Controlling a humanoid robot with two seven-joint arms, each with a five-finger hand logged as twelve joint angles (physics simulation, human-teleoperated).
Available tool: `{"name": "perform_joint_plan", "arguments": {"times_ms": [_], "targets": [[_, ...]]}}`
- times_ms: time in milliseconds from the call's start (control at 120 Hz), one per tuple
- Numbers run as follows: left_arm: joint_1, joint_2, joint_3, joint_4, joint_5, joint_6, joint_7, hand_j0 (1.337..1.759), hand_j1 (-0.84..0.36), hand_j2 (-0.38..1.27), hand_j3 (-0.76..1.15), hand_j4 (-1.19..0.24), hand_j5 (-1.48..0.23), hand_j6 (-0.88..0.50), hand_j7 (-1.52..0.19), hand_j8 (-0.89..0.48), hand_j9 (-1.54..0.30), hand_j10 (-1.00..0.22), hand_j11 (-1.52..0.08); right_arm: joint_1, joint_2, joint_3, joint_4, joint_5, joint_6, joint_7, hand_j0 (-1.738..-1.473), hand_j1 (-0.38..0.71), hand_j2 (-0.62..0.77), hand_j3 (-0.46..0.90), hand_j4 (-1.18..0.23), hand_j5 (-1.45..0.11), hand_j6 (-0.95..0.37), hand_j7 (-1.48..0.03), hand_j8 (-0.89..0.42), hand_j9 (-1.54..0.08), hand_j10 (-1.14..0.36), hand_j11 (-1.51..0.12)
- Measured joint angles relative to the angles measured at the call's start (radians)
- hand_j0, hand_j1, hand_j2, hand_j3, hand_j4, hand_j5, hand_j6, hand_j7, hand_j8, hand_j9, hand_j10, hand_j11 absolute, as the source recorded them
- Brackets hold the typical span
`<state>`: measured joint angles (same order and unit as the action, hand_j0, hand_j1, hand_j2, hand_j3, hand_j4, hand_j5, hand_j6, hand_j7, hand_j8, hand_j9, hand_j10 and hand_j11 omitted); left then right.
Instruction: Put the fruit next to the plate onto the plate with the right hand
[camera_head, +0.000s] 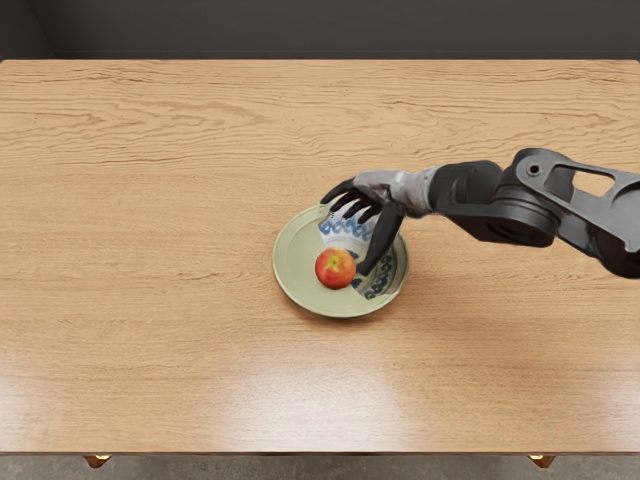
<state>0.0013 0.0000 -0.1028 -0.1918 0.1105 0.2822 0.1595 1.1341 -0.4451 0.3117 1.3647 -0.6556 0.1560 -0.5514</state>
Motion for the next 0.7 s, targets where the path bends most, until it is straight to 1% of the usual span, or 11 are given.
{"name": "perform_joint_plan", "arguments": {"times_ms": [125, 233, 342, 475, 608, 700], "targets": [[-0.001, 0.000, 0.000, 0.000, 0.000, 0.000, 0.000, 1.658, 0.05, 0.05, 0.00, -0.25, -0.32, -0.25, -0.32, -0.25, -0.32, -0.25, -0.32, 0.005, -0.067, 0.069, 0.000, 0.202, 0.073, 0.002, -1.658, -0.20, 0.00, 0.00, -0.13, -0.17, -0.12, -0.17, -0.13, -0.17, -0.13, -0.17], [0.000, 0.000, 0.000, 0.000, 0.000, 0.000, 0.000, 1.658, 0.05, 0.05, 0.00, -0.25, -0.32, -0.25, -0.32, -0.25, -0.32, -0.25, -0.32, 0.002, -0.171, 0.121, 0.002, 0.447, 0.179, 0.005, -1.658, -0.24, -0.01, 0.00, -0.09, -0.12, -0.09, -0.12, -0.09, -0.12, -0.09, -0.12], [0.000, 0.000, 0.000, 0.000, 0.000, 0.000, 0.000, 1.658, 0.05, 0.05, 0.00, -0.25, -0.32, -0.25, -0.32, -0.25, -0.32, -0.25, -0.32, -0.010, -0.257, 0.149, 0.005, 0.612, 0.305, 0.008, -1.658, -0.27, -0.01, 0.00, -0.07, -0.09, -0.07, -0.09, -0.07, -0.09, -0.07, -0.09], [0.000, 0.000, 0.000, 0.000, 0.000, 0.000, 0.000, 1.658, 0.05, 0.05, 0.00, -0.25, -0.32, -0.25, -0.32, -0.25, -0.32, -0.25, -0.32, -0.066, -0.369, 0.198, 0.003, 0.797, 0.413, 0.009, -1.658, -0.28, -0.01, 0.00, -0.06, -0.07, -0.05, -0.07, -0.06, -0.07, -0.06, -0.07], [-0.001, 0.000, 0.000, 0.000, 0.000, 0.000, 0.000, 1.658, 0.05, 0.05, 0.00, -0.25, -0.32, -0.25, -0.32, -0.25, -0.32, -0.25, -0.32, -0.130, -0.522, 0.216, 0.001, 0.961, 0.444, 0.010, -1.658, -0.29, -0.01, 0.00, -0.05, -0.06, -0.05, -0.06, -0.05, -0.06, -0.05, -0.06], [-0.001, 0.000, 0.000, 0.000, 0.000, 0.000, 0.000, 1.658, 0.05, 0.05, 0.00, -0.25, -0.32, -0.25, -0.32, -0.25, -0.32, -0.25, -0.32, -0.180, -0.591, 0.220, -0.004, 1.023, 0.451, 0.010, -1.658, -0.30, -0.01, 0.00, -0.04, -0.06, -0.04, -0.06, -0.04, -0.06, -0.04, -0.06]]}}
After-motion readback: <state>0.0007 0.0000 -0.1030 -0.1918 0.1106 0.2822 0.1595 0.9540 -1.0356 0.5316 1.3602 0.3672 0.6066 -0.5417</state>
